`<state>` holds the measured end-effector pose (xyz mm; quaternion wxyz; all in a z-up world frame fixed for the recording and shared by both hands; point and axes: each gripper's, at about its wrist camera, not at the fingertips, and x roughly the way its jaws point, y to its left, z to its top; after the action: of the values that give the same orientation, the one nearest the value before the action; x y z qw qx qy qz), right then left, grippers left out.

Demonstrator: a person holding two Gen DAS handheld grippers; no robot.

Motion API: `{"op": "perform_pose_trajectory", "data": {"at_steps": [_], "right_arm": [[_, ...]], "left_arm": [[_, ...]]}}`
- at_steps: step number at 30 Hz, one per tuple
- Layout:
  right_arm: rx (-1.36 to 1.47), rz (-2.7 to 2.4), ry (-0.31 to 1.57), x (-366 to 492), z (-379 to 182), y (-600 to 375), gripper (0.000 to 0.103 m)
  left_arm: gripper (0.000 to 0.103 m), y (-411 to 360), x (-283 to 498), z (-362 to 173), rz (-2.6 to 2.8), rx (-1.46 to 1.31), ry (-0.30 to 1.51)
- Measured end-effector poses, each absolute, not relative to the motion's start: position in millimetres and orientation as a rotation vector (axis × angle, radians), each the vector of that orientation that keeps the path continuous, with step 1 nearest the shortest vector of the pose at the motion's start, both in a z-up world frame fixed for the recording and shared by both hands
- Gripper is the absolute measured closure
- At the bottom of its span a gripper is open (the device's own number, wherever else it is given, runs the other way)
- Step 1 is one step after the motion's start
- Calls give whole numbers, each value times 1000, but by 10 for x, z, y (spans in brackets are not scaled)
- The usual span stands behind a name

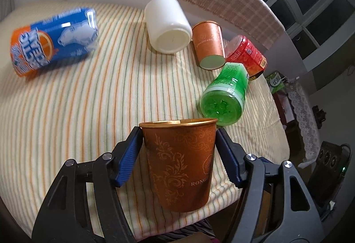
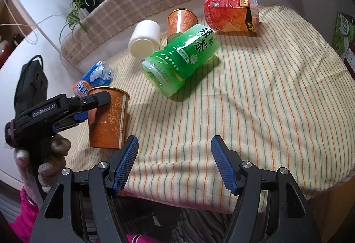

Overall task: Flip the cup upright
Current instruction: 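Grasp the upright cup with the left gripper while the right gripper releases it, then lower the upright cup onto the bed and open the left gripper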

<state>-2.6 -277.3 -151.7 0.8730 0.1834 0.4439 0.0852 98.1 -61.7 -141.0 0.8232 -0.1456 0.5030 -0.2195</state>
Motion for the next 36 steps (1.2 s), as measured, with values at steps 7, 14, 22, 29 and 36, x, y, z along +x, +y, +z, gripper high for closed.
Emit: {"op": "perform_pose_trajectory", "data": {"at_steps": [7, 14, 22, 29, 36], "right_arm": [[375, 181, 930, -20, -1514, -2729, 35], [375, 176, 927, -37, -1507, -2729, 35], [370, 171, 926, -51, -1500, -2732, 35], [377, 164, 929, -52, -1513, -2752, 35], [370, 165, 925, -52, -1503, -2732, 35]], "left_arm": [[34, -659, 845, -1246, -437, -230, 979], [34, -734, 760, -1130, -395, -121, 874], [35, -849, 711, -1176, -355, -13, 818], [35, -912, 643, -1202, -353, 21, 805], [34, -914, 621, -1208, -363, 22, 810]]}}
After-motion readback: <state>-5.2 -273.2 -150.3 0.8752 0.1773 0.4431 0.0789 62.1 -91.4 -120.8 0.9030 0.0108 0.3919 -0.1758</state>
